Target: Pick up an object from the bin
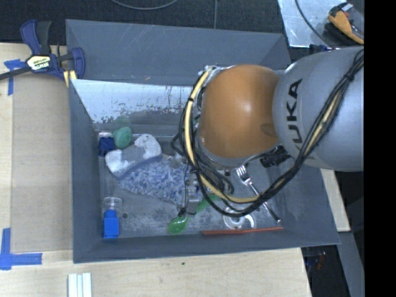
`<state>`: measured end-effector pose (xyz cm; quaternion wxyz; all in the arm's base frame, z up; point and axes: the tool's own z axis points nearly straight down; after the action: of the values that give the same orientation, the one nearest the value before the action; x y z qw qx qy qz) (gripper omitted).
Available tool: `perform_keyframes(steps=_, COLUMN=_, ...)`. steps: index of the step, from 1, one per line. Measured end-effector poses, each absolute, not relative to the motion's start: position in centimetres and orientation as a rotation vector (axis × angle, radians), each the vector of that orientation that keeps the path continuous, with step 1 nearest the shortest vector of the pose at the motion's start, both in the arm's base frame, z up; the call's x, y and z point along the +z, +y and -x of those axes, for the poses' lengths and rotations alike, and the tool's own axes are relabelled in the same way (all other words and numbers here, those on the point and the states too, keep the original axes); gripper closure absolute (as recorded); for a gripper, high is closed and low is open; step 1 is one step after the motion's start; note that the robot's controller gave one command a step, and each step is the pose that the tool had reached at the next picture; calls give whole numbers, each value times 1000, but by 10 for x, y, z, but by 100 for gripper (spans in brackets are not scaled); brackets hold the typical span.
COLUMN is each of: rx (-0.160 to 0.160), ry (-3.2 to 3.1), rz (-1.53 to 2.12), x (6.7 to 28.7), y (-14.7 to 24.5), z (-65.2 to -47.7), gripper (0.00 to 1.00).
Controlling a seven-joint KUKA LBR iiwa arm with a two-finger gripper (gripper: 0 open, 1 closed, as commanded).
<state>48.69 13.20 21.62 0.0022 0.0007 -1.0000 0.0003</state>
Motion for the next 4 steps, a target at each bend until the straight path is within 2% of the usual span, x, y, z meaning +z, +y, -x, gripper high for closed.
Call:
perform_keyframes(steps=1, rx=-1, ry=-3144, rz=2, x=220, y=131, z=-489, gripper=0)
perform_keyframes(steps=2, rx=0, ry=-3124, rz=-379, x=106, y=92, z=-545, gripper=0)
perform_keyframes(steps=3, rx=-2, ry=-3113, rz=-487, x=71, y=75, z=-570, gripper=0)
perform_keyframes(steps=4, rx=0, ry=-3064, rz=-730, x=71, y=94, z=-558, gripper=0)
